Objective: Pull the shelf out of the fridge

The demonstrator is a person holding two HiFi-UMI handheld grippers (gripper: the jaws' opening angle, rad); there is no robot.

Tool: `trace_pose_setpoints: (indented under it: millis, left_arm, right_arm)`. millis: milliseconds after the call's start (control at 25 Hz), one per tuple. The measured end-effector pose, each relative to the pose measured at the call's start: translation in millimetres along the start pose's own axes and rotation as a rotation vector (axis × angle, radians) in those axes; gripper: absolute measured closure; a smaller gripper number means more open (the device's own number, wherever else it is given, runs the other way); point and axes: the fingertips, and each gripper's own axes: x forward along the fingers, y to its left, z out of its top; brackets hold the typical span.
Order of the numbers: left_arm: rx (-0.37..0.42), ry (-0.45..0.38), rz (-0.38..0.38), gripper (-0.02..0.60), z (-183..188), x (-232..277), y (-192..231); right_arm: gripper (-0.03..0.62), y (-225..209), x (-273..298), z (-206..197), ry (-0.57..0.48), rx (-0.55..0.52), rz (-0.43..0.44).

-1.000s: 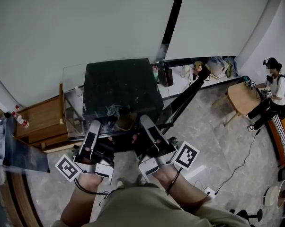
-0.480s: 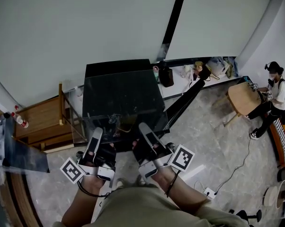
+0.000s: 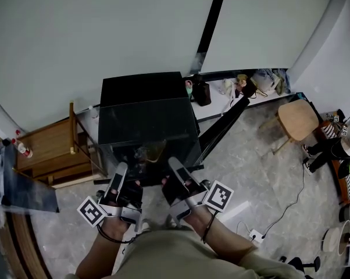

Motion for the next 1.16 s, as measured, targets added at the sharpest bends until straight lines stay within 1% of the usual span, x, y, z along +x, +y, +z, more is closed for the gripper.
trace_pose_setpoints:
  millis: [160,320,1160]
  left_arm:
    - [0.001,0.006,0.02,0.563,-3.8,-2.0,9.4]
    - [-0.006,-0.001,0.027,0.563,-6.3,-2.4,11.7]
    - [-0.019,-0.001,0.027,0.563,-9.5,-1.7,8.6]
  right_arm:
    - [0.591,-12.0,-5.4,1.2,0.002,0.012,-0.032]
    - [0.591,-13.8,-7.2,2.8,0.005,0.021,-0.046]
    - [0.591,-7.8,-10.1,4.3,0.007,0.03,-0.036]
